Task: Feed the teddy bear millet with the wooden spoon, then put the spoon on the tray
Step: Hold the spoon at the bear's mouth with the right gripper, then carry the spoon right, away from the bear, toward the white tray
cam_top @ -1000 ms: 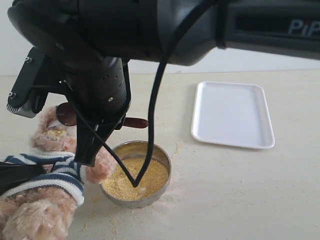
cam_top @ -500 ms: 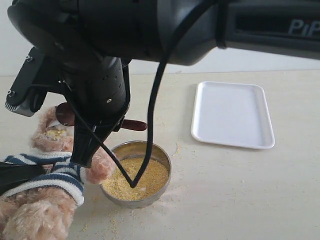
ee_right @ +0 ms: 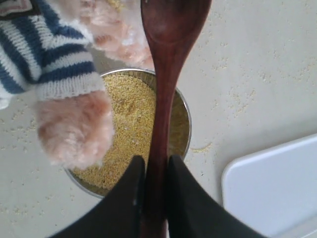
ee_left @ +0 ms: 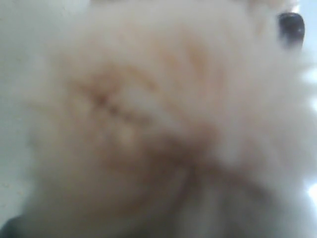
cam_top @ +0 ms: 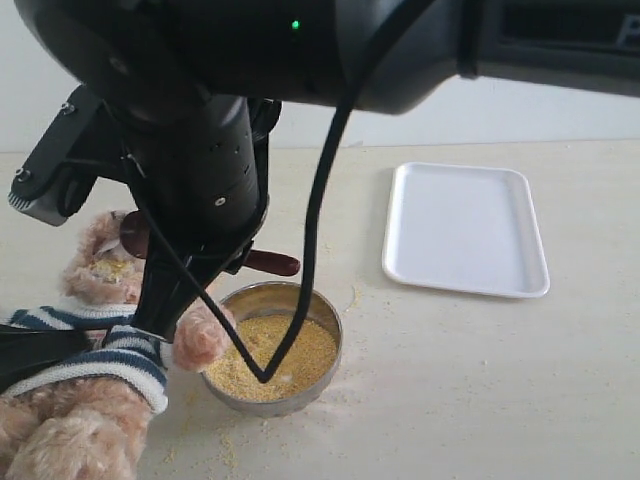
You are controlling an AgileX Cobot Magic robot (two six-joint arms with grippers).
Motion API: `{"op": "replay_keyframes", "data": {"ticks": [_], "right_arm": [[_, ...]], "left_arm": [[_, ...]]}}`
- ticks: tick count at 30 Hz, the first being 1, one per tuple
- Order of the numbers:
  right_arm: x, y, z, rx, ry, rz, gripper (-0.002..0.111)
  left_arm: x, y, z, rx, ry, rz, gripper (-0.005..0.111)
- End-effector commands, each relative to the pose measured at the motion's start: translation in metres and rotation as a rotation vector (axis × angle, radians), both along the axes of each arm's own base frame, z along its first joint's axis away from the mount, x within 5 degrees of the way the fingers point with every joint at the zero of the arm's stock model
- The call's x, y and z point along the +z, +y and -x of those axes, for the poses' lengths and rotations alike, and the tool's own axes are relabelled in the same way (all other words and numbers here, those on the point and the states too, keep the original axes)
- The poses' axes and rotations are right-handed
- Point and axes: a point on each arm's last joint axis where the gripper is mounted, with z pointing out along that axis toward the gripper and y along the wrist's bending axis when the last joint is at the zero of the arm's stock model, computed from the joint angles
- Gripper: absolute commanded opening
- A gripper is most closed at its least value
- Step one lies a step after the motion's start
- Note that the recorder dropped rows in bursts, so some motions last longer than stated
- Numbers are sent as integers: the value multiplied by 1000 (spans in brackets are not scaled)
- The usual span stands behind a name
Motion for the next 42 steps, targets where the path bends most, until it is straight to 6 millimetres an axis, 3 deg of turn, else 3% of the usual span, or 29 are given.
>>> {"op": "replay_keyframes", "data": {"ticks": [1,8,13,15,20,22,26,32,37,42], "right_arm": [[24,-11,4,1,-26,-35,0],[74,-38,16,-5,-84,-151,0],[93,-52,14,-47,-113,-229,0],[98,-60,4,-93,-128,-265,0],[108,-124,-48,-353,-129,-267,0],[106,-138,-60,-407,-106,-281,0],[89,-178,-76,-525,-33,-260,0],[32,-237,-64,-601,14,-165,0],[-5,-259,-61,-654,-20,-228,0],[-35,-265,-59,-665,-20,-263,0]], "left_arm": [[3,-1,1,-6,-22,20,5],[4,-2,2,-17,-29,32,5],[4,-3,2,-29,-28,29,5],[4,-3,3,-35,-27,27,5],[8,1,-6,-36,-59,10,5],[10,3,-9,-58,-79,-9,5],[12,5,-12,-139,-98,-50,5],[12,5,-13,-131,-98,-47,5],[12,5,-13,-136,-97,-49,5],[12,5,-13,-143,-96,-51,5]]}}
